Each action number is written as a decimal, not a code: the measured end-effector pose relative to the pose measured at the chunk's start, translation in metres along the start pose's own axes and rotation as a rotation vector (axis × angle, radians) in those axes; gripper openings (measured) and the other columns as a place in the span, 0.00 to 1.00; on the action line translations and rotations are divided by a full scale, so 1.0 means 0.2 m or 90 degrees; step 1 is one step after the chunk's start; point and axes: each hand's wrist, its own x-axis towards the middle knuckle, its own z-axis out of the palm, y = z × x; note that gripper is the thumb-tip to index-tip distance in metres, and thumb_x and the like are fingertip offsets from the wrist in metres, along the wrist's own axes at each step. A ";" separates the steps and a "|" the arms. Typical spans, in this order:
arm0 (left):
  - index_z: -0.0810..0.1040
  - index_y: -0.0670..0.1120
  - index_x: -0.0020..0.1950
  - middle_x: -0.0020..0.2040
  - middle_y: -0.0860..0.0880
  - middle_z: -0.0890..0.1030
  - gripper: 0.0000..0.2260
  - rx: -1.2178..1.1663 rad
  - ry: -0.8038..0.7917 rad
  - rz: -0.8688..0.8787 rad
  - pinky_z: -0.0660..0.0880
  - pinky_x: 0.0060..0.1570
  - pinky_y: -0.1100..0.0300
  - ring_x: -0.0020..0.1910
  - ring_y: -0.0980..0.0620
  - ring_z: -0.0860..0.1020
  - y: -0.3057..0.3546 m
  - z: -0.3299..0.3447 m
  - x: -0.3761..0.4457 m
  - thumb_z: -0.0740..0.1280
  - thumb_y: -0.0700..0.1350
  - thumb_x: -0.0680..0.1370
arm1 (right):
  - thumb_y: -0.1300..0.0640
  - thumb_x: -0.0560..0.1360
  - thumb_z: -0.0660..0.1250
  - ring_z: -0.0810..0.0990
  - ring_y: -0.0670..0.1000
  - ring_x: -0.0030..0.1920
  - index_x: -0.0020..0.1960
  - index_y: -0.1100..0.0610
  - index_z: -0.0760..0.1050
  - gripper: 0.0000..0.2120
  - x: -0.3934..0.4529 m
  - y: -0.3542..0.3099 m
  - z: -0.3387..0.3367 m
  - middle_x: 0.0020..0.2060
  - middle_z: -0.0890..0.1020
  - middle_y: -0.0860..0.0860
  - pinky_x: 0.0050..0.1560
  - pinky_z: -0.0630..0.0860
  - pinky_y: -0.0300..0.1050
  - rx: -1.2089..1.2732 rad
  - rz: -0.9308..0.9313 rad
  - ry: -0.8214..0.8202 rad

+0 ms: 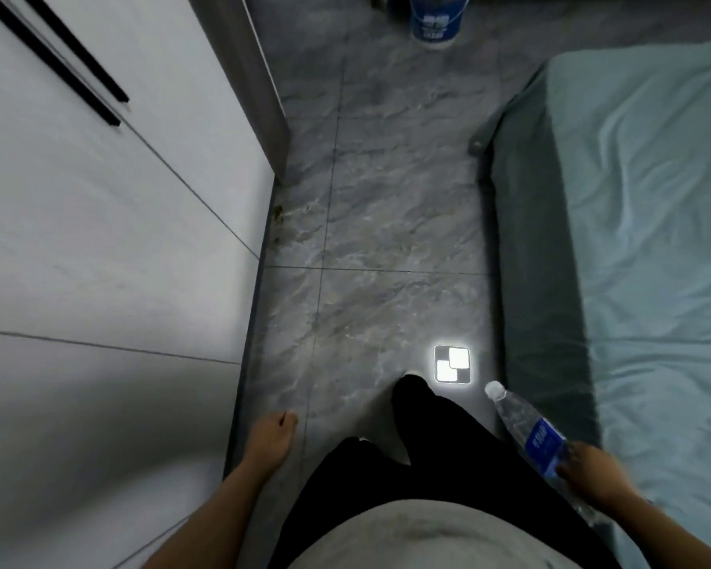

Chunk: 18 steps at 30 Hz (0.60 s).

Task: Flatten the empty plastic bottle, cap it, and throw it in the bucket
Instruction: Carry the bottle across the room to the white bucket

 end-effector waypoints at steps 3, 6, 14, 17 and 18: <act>0.68 0.43 0.28 0.36 0.34 0.76 0.20 0.013 0.019 0.018 0.65 0.40 0.56 0.37 0.47 0.74 0.20 -0.01 0.09 0.55 0.42 0.80 | 0.60 0.73 0.66 0.81 0.60 0.50 0.35 0.50 0.69 0.10 0.09 -0.02 -0.15 0.49 0.83 0.60 0.42 0.69 0.43 0.033 -0.005 0.036; 0.68 0.45 0.27 0.37 0.36 0.78 0.20 0.025 0.023 0.014 0.66 0.40 0.55 0.38 0.47 0.74 0.35 -0.02 0.14 0.55 0.43 0.80 | 0.60 0.74 0.65 0.81 0.61 0.52 0.44 0.58 0.77 0.03 0.19 -0.10 -0.35 0.51 0.83 0.61 0.46 0.73 0.46 0.047 -0.023 0.055; 0.68 0.48 0.26 0.32 0.44 0.74 0.21 0.017 -0.002 -0.057 0.63 0.37 0.58 0.38 0.49 0.72 0.55 -0.13 0.32 0.56 0.42 0.80 | 0.58 0.74 0.64 0.80 0.61 0.54 0.49 0.60 0.77 0.07 0.42 -0.34 -0.76 0.53 0.82 0.61 0.48 0.73 0.47 0.078 -0.027 0.069; 0.69 0.48 0.26 0.36 0.41 0.75 0.21 0.021 -0.011 -0.064 0.63 0.39 0.58 0.39 0.48 0.73 0.68 -0.23 0.48 0.56 0.43 0.80 | 0.59 0.74 0.64 0.80 0.61 0.54 0.49 0.58 0.77 0.06 0.51 -0.41 -0.88 0.54 0.82 0.60 0.48 0.73 0.47 0.095 -0.009 0.069; 0.69 0.48 0.25 0.36 0.41 0.75 0.21 0.026 -0.012 -0.058 0.63 0.38 0.58 0.39 0.48 0.73 0.73 -0.27 0.54 0.56 0.43 0.80 | 0.59 0.74 0.64 0.80 0.61 0.54 0.52 0.59 0.78 0.08 0.55 -0.43 -0.91 0.54 0.82 0.61 0.49 0.74 0.47 0.106 0.004 0.069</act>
